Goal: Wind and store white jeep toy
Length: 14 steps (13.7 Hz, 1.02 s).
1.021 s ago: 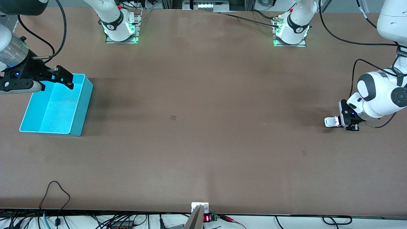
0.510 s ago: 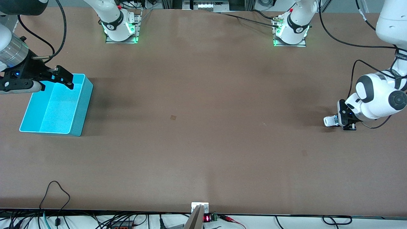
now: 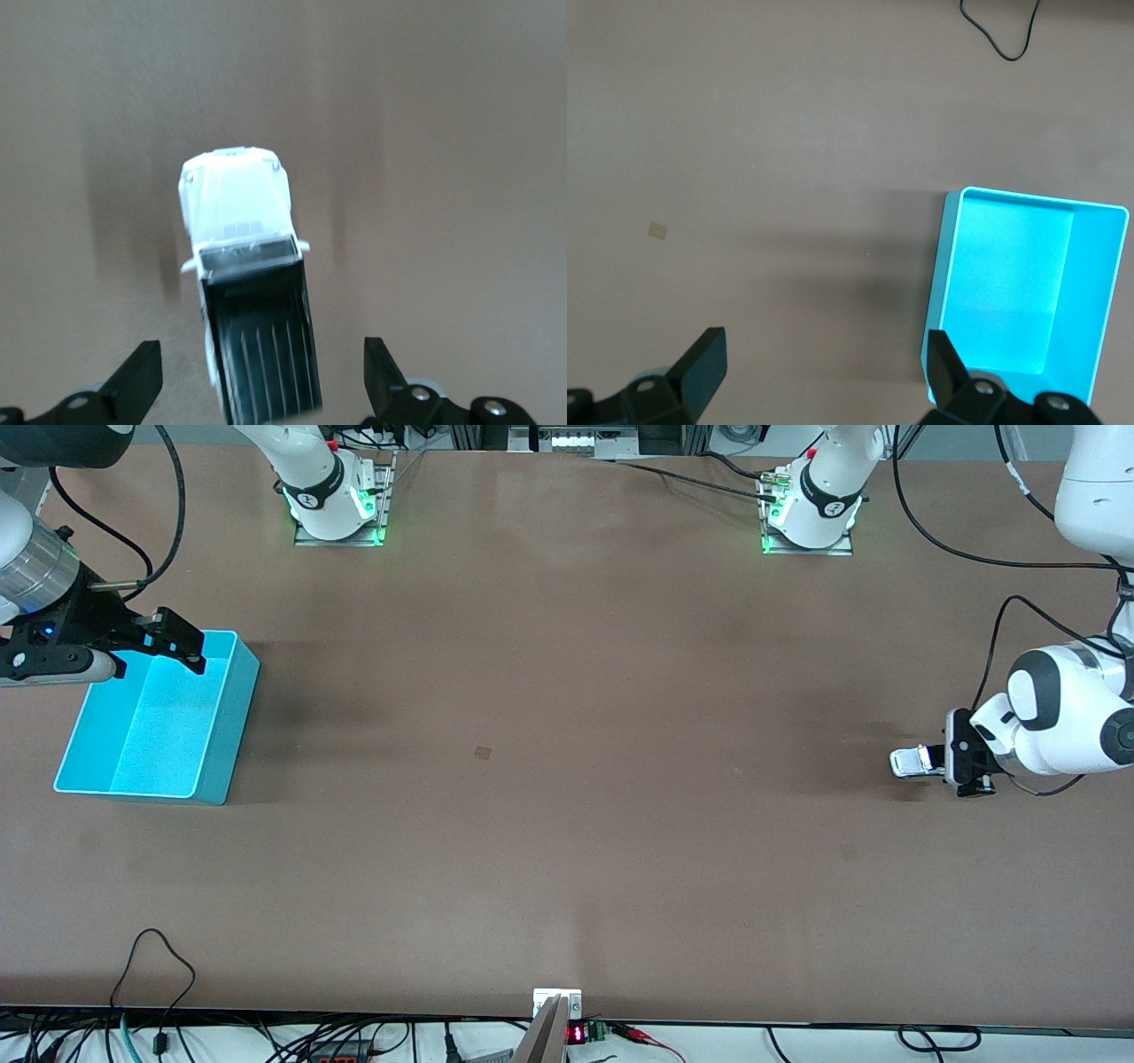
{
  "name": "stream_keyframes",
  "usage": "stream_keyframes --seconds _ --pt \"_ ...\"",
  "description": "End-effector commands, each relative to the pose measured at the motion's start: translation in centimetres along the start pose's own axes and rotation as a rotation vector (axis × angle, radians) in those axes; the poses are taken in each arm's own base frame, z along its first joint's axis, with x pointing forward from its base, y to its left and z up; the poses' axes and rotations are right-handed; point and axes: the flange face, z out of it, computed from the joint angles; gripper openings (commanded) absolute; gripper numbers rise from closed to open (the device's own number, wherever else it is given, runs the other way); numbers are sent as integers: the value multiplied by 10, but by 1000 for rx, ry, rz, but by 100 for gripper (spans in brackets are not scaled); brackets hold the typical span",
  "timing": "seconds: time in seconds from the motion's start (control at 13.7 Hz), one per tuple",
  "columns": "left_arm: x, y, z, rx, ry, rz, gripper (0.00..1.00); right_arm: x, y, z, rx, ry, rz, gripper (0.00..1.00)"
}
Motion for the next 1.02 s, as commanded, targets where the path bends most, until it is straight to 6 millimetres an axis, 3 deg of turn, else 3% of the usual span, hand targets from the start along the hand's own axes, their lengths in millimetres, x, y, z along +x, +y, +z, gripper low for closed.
stream_keyframes --seconds 0.0,0.22,0.58,0.8,0.95 --pt "11 1 -48 -36 -23 -74 100 -2 0 -2 -9 2 -15 100" --pt "37 -5 -104 -110 -40 -178 100 -1 0 -2 -9 3 -15 100" --pt "80 -7 -160 -170 -78 -315 100 -2 -1 -2 -7 2 -14 100" --pt "102 -2 -204 -193 -96 -455 100 -1 -1 -2 -7 3 -14 100" --pt "131 -2 -231 -164 -113 -570 100 -2 -1 -2 -7 2 -14 100"
